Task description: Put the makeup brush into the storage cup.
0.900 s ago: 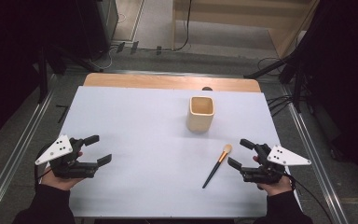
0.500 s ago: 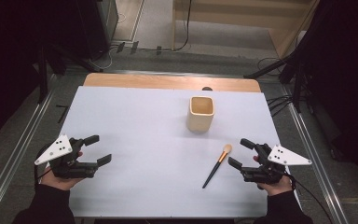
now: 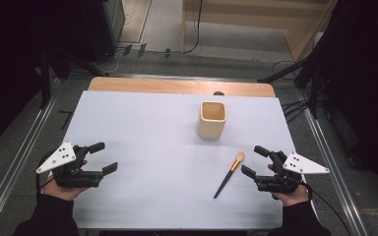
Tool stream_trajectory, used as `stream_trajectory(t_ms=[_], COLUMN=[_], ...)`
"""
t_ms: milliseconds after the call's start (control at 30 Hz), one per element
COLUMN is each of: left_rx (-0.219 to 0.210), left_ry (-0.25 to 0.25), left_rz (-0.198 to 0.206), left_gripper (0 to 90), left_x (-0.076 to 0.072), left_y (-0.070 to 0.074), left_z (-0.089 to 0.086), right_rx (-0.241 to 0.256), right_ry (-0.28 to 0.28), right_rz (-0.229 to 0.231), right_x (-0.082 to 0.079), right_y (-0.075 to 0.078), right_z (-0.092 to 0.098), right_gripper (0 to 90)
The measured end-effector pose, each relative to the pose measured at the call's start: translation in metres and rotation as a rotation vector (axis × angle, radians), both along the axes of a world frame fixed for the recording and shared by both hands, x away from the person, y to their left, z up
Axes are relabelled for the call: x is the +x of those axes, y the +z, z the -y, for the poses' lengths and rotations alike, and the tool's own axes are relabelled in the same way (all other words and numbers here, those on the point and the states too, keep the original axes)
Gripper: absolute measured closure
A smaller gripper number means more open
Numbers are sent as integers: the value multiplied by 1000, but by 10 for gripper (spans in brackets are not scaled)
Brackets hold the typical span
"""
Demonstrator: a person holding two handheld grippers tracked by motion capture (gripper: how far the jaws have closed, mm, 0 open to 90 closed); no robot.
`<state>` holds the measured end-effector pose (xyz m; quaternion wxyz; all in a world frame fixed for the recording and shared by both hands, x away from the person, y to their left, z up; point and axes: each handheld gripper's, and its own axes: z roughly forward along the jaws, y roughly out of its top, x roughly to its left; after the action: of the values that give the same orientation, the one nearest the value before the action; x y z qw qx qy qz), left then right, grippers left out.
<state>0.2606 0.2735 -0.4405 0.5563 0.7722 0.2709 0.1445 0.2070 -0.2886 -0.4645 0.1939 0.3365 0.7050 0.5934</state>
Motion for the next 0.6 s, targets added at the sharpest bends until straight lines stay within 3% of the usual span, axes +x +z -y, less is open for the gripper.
stream_trajectory(t_ms=[600], left_rx=[-5], left_ry=[-4], left_rz=[-5], left_gripper=[184], left_x=[0], left_y=[0], left_z=[0], right_rx=[-4], right_ry=[5], right_rz=[9], right_x=[0], right_y=[2], right_z=[1], right_gripper=[188])
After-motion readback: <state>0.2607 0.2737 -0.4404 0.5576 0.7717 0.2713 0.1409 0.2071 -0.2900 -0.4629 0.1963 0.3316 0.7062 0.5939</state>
